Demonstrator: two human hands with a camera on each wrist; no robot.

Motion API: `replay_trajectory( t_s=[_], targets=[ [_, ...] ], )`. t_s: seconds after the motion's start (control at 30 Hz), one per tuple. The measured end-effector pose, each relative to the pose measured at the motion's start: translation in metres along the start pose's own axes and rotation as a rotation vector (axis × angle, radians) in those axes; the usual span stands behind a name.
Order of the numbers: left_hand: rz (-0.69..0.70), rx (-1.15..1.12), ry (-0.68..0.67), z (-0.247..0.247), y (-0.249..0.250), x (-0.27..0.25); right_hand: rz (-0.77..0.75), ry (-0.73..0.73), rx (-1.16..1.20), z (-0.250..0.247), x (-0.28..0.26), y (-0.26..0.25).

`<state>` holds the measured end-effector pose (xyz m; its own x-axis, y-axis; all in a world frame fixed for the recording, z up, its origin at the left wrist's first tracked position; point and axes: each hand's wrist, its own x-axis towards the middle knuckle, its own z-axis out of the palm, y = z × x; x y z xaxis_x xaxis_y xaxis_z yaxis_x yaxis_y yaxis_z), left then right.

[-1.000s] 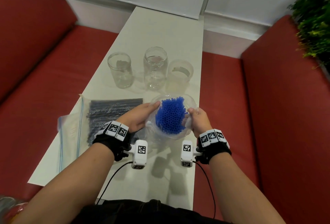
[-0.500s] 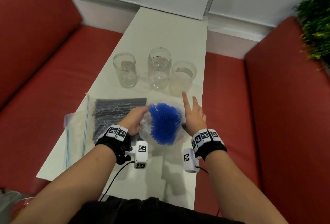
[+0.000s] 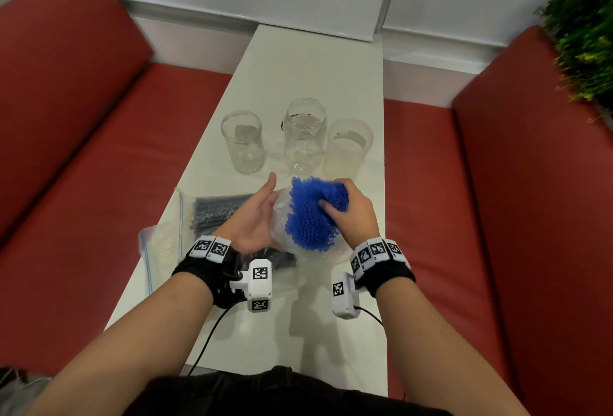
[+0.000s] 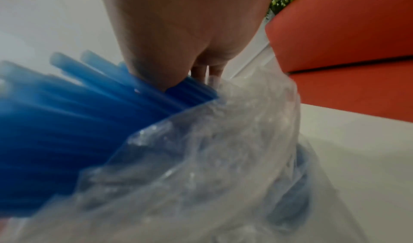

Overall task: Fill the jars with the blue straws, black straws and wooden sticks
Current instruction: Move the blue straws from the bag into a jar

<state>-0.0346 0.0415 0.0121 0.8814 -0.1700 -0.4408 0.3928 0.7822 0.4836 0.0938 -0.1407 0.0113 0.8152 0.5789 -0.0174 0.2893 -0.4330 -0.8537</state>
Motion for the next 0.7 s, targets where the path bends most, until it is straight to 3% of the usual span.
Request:
replay_trajectory(
  t_s=[0.07, 0.13, 0.23, 0.3, 0.4, 0.5, 0.57, 0.7],
  targets=[
    [-0.123, 0.086, -0.014, -0.001, -0.001, 0.0, 0.036, 0.036, 0.027, 0.008, -0.001, 0.0],
    [-0.134, 0.127, 0.108, 0.002, 0.002, 0.002, 0.05, 0.011, 0.022, 0.015, -0.004, 0.005],
    [0.046, 0.171, 0.378, 0.002, 0.012, 0.005, 0.012, -0.021, -0.068, 0.011, -0.006, 0.005],
    [0.18, 0.126, 0.444, 0.001, 0.021, 0.005, -0.012, 0.028, -0.026, 0.001, -0.003, 0.001],
    [0.217, 0.071, 0.413, 0.0, 0.027, 0.004, -0.1, 0.02, -0.08, -0.005, -0.004, 0.004],
    [0.182, 0.179, 0.362, 0.003, 0.022, 0.007, -0.005, -0.115, -0.125, 0.004, -0.015, 0.013],
    [0.23, 0.236, 0.382, 0.005, 0.02, 0.01, 0.028, -0.061, -0.103, 0.007, -0.018, 0.013],
    [0.274, 0.26, 0.424, 0.007, 0.023, 0.015, -0.075, 0.063, -0.1, 0.006, -0.014, 0.002]
  ],
)
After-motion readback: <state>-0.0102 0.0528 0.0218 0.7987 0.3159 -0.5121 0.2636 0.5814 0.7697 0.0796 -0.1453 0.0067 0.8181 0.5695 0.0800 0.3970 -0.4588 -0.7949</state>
